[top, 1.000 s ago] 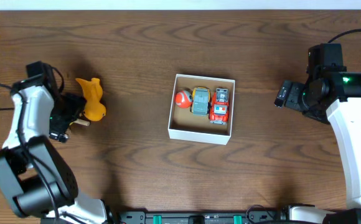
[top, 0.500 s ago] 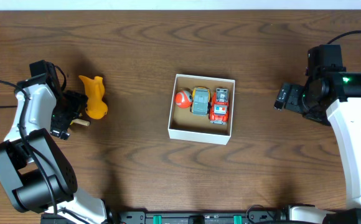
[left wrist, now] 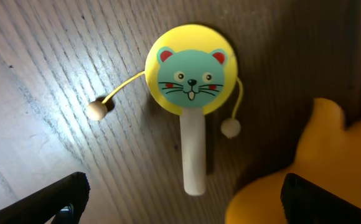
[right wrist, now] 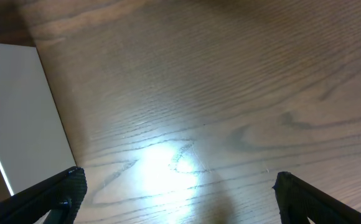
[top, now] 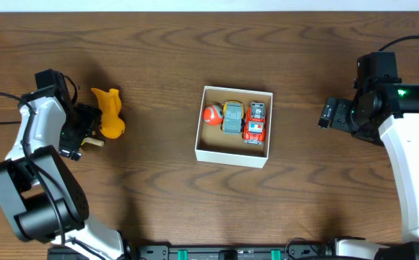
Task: Pack container
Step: 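Lower the left gripper and grasp the cat-face rattle by its handle, then carry the rattle right over the box and lower it in, then open the left gripper and move it back to the yellow toy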
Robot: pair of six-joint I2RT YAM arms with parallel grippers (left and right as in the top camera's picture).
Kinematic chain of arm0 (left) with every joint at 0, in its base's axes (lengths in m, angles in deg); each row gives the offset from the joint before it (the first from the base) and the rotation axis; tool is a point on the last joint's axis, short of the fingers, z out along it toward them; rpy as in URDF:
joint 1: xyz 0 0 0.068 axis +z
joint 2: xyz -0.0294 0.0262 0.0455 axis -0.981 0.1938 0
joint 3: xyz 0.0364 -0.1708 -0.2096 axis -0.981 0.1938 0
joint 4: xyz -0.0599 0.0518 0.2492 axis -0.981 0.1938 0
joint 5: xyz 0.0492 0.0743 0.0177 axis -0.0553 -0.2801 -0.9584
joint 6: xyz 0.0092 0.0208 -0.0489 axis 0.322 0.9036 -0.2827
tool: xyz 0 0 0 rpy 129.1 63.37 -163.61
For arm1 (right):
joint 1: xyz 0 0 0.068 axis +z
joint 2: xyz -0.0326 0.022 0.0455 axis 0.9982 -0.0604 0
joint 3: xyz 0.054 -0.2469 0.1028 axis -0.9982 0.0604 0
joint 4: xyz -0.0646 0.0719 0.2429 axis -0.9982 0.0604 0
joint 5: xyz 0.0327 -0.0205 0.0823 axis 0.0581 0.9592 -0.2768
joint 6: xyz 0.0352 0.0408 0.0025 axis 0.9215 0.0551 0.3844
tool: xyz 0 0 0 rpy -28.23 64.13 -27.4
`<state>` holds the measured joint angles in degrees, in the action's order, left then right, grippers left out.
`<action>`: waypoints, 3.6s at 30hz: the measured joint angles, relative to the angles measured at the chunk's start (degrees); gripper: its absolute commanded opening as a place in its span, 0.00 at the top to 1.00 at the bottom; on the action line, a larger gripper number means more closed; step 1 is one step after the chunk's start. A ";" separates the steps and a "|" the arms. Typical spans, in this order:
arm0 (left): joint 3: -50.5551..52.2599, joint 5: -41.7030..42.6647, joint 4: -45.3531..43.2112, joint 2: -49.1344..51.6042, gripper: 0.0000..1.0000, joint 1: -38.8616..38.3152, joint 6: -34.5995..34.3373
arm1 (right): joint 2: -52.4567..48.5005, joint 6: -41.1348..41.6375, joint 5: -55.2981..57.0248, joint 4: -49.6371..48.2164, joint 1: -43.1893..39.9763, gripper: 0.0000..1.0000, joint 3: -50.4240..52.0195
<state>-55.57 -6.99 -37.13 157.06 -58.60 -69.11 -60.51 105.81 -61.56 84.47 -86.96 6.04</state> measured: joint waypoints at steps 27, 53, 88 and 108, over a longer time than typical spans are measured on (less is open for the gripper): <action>0.35 0.04 3.13 6.80 0.75 0.00 -1.09 | 0.00 -0.02 0.00 0.24 0.00 0.01 0.00; -3.23 -0.04 8.68 -9.53 0.94 -8.74 14.03 | 0.00 -0.02 0.00 -0.35 0.00 0.01 0.00; -2.80 0.07 -1.68 -5.60 0.64 -61.57 75.10 | 0.00 -0.02 -0.02 -0.52 0.00 0.01 0.00; -2.91 -3.52 -2.08 -20.98 0.02 -53.94 71.25 | 0.00 -0.46 0.35 -0.48 0.00 0.01 0.24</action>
<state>-58.48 -10.51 -39.20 136.08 -112.54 2.14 -60.51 105.35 -61.21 83.99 -86.96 6.28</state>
